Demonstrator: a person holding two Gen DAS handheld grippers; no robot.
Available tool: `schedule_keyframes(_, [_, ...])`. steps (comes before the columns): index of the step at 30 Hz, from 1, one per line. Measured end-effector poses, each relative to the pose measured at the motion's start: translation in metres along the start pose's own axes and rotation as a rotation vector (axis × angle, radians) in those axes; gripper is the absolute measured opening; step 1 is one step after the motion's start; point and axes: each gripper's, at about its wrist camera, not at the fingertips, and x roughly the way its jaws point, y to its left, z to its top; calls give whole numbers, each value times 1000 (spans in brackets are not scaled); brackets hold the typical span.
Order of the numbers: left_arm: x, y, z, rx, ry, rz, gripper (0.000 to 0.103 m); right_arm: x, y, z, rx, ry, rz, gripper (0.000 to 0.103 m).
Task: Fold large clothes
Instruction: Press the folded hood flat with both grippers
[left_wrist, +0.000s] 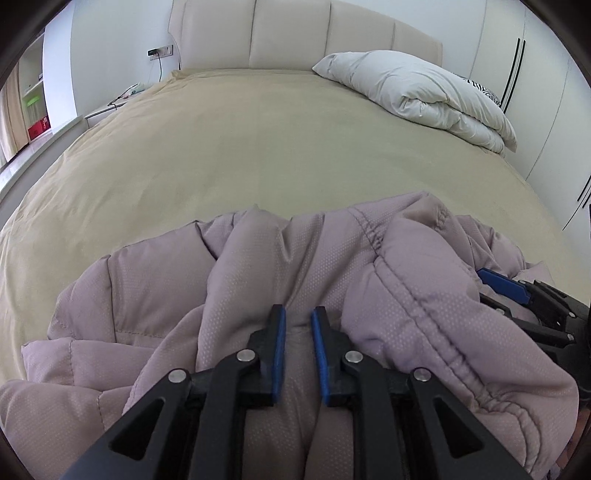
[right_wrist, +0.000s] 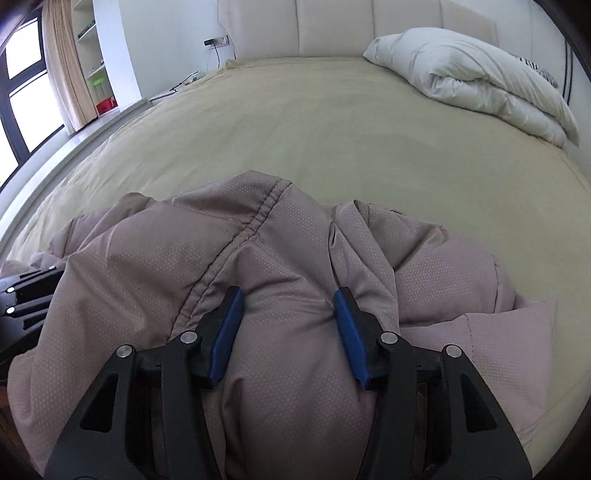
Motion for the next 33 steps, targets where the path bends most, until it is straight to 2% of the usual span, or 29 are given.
schedule_keyframes(2, [-8, 4, 3, -25, 5, -24, 18, -1, 1, 5, -12, 24, -8, 50])
schedule_keyframes(4, [-25, 8, 3, -65, -12, -35, 18, -16, -3, 18, 37, 37, 21, 50])
schedule_keyframes(6, [-43, 16, 0, -97, -62, -7, 18, -45, -7, 36, 105, -73, 111, 50])
schedule_keyframes(7, [-49, 20, 0, -112, -87, 2, 18, -55, -5, 46, 106, -124, 128, 50])
schedule_keyframes(8, [-52, 23, -1, -118, -101, 9, 18, -57, -2, 57, 91, -136, 136, 50])
schedule_keyframes(10, [-48, 24, 0, -100, -96, 27, 18, -39, 13, 76, 27, -78, 149, 50])
schedule_keyframes(12, [-35, 26, -1, -79, -54, 27, 18, -8, 27, 86, -19, 9, 126, 48])
schedule_keyframes(14, [-28, 31, -4, -87, -49, 9, 18, 36, 32, 77, -8, 132, 132, 46])
schedule_keyframes(15, [-26, 34, -5, -101, -49, -12, 18, 55, 30, 67, 10, 160, 122, 44])
schedule_keyframes(18, [-20, 38, -8, -120, -46, -36, 17, 76, 23, 54, 46, 124, 136, 44])
schedule_keyframes(20, [-21, 36, -8, -121, -45, -33, 17, 80, 27, 55, 20, 127, 113, 44])
schedule_keyframes(23, [-41, 36, -9, -140, -64, -35, 17, 62, 32, 62, 26, 129, 84, 44])
schedule_keyframes(26, [-74, 36, -17, -143, -124, -49, 17, -9, 33, 53, 71, -22, 196, 44])
schedule_keyframes(28, [-87, 39, -25, -164, -138, -56, 17, -40, 45, 38, 33, -59, 227, 44])
schedule_keyframes(30, [-93, 42, -34, -182, -135, -65, 17, -40, 63, 16, -55, -2, 214, 44])
schedule_keyframes(32, [-98, 39, -40, -175, -132, -49, 17, -12, 79, -10, -130, 89, 151, 44])
schedule_keyframes(33, [-101, 39, -44, -176, -128, -51, 17, 4, 84, -24, -144, 106, 124, 44])
